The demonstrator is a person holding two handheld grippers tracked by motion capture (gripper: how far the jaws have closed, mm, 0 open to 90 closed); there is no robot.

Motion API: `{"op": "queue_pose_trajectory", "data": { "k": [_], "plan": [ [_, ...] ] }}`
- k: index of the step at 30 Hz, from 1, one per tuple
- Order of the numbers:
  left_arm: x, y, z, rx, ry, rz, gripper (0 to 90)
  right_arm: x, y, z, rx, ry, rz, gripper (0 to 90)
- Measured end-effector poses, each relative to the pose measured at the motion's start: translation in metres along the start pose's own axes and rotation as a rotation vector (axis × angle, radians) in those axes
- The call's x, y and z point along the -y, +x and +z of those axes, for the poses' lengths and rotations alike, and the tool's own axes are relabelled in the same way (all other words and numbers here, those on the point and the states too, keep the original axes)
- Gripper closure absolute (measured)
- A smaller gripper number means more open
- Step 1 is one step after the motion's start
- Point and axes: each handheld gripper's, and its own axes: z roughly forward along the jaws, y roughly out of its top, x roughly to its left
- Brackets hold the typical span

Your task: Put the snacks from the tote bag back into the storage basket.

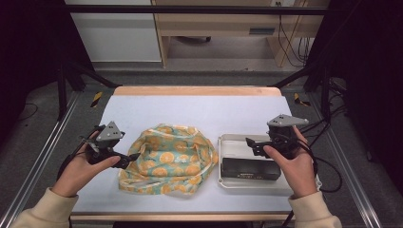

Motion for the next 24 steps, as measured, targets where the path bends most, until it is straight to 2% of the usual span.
{"op": "queue_pose_trajectory", "data": {
  "k": [6, 12, 15, 19, 24],
  "plan": [
    [-0.003, 0.001, -0.003, -0.040, -0.036, -0.041, 9.1, -0.006, 0.005, 0.002, 0.026, -0.063, 0.055, 7.2],
    [0.000, 0.004, -0.005, -0.091, -0.077, -0.066, 7.8, -0.004, -0.002, -0.005, 0.100, -0.148, 0.138, 7.3],
    [0.007, 0.009, -0.004, -0.120, -0.097, -0.076, 7.8, 0.002, -0.008, -0.009, 0.140, -0.148, 0.149, 7.2],
    [0.018, 0.014, -0.003, -0.124, -0.101, -0.122, 7.8, 0.013, -0.016, -0.014, 0.181, -0.146, 0.169, 7.2],
    [0.032, 0.023, 0.000, -0.129, -0.109, -0.176, 7.8, 0.031, -0.030, -0.022, 0.234, -0.146, 0.217, 7.2]
  ]
}}
